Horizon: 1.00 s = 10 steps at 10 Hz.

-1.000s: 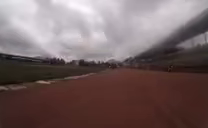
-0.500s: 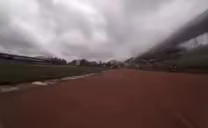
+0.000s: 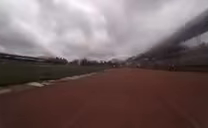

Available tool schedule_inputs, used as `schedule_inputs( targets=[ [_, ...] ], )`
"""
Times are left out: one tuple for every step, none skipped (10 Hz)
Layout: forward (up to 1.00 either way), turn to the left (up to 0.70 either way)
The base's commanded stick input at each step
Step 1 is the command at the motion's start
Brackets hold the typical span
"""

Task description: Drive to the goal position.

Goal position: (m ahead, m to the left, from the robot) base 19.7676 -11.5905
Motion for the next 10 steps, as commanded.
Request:
schedule_inputs(
  targets=[
    [0.7,0.0],
    [0.7,0.0],
    [0.7,0.0],
    [0.7,0.0],
    [0.7,0.0],
    [0.7,0.0],
    [0.7,0.0],
    [0.7,0.0],
    [0.7,0.0],
    [0.7,0.0]
  ],
)
